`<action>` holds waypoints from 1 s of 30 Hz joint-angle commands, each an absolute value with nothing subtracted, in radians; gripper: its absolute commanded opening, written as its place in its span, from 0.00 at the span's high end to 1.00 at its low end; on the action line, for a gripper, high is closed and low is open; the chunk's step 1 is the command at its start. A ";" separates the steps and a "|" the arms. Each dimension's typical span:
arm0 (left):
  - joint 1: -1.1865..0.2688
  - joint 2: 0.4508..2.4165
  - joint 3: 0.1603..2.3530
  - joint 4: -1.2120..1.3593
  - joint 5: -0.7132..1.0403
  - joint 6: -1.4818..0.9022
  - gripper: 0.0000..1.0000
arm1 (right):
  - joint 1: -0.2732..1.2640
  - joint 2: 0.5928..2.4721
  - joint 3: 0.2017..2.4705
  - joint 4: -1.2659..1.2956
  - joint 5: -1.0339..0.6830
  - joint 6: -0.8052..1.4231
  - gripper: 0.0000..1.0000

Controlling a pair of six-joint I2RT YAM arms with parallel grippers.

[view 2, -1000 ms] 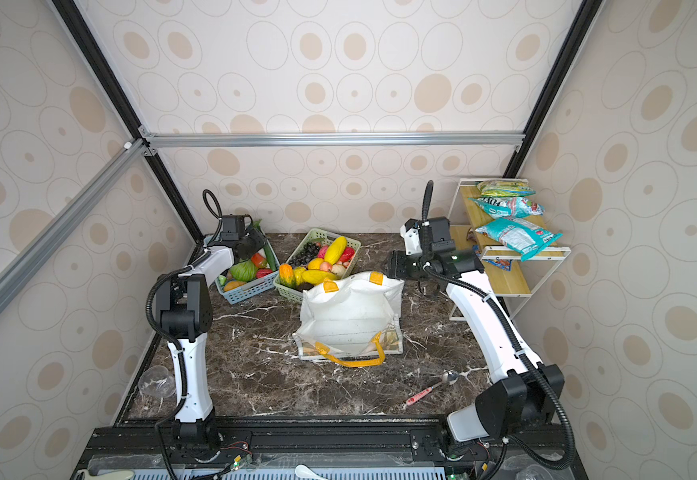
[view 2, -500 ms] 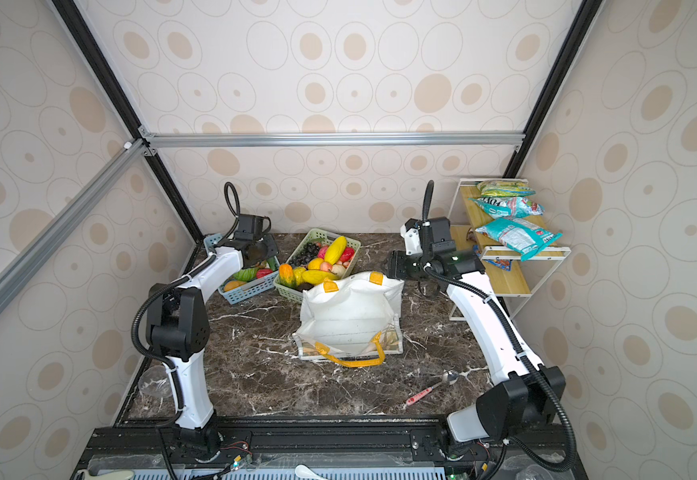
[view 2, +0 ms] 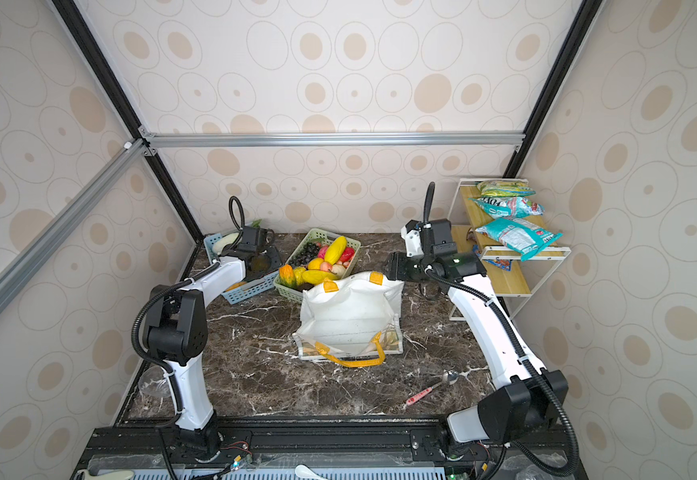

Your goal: Place the food into the grocery bag and tie it

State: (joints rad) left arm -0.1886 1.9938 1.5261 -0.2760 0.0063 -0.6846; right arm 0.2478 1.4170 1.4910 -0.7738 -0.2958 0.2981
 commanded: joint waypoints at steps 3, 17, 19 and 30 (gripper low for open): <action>-0.187 2.043 1.535 -0.242 0.057 -0.725 0.38 | 0.256 1.397 1.480 -0.770 -0.298 0.290 0.38; -0.181 2.032 1.473 -0.109 0.105 -0.812 0.54 | 0.256 1.390 1.460 -0.760 -0.298 0.297 0.38; -0.180 2.017 1.466 -0.106 0.095 -0.811 0.56 | 0.256 1.390 1.460 -0.759 -0.300 0.299 0.38; -0.171 2.001 1.452 -0.107 0.079 -0.815 0.67 | 0.256 1.384 1.448 -0.749 -0.310 0.305 0.39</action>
